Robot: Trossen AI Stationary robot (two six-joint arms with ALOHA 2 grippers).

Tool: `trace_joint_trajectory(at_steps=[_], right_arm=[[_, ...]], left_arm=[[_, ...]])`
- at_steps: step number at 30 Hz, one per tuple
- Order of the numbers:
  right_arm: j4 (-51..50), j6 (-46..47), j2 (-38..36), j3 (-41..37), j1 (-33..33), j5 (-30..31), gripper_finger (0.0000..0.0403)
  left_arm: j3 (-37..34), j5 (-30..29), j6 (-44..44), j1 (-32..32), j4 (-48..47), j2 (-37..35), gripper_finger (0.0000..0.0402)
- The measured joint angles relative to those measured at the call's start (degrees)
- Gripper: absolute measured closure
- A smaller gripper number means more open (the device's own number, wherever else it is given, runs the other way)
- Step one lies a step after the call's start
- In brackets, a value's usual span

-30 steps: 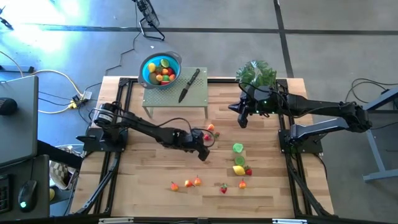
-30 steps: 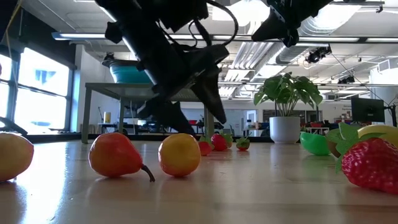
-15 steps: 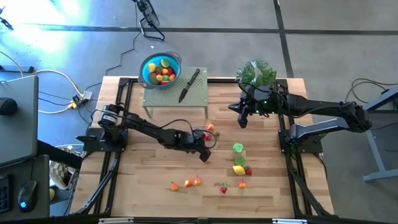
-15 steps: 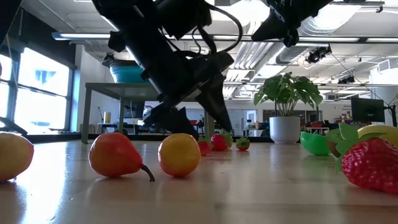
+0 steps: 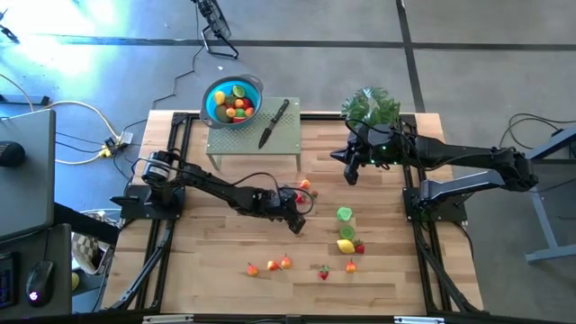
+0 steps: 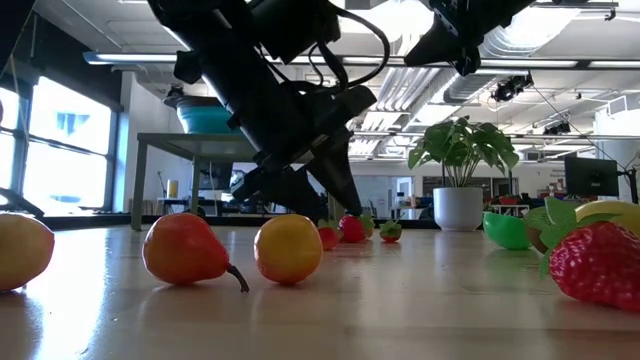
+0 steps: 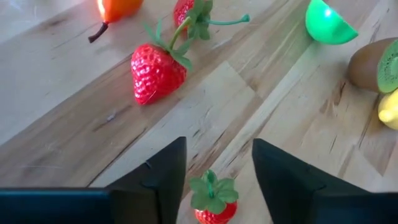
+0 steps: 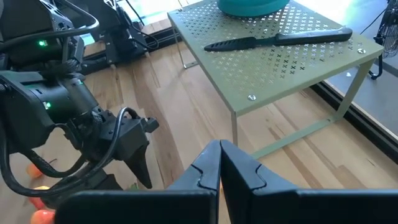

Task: Pick & Place Fruit
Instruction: Put the strawberry into the strainer bowl on the shelf

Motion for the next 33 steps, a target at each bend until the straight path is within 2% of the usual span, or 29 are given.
trace_joint_trajectory(at_steps=[16,24,33], right_arm=[[0.0,-0.02,0.0,0.0,0.0,0.0,0.0401],[0.0,-0.01,0.0,0.0,-0.01,-0.04,0.0401],[0.0,-0.02,-0.02,0.0,0.0,-0.09,0.04]], left_arm=[[0.0,0.01,-0.03,0.0,-0.33,0.0,0.0322],[0.0,0.03,-0.04,0.02,-0.33,0.0,0.0393],[0.0,0.03,-0.03,0.0,-0.31,0.0,0.04]])
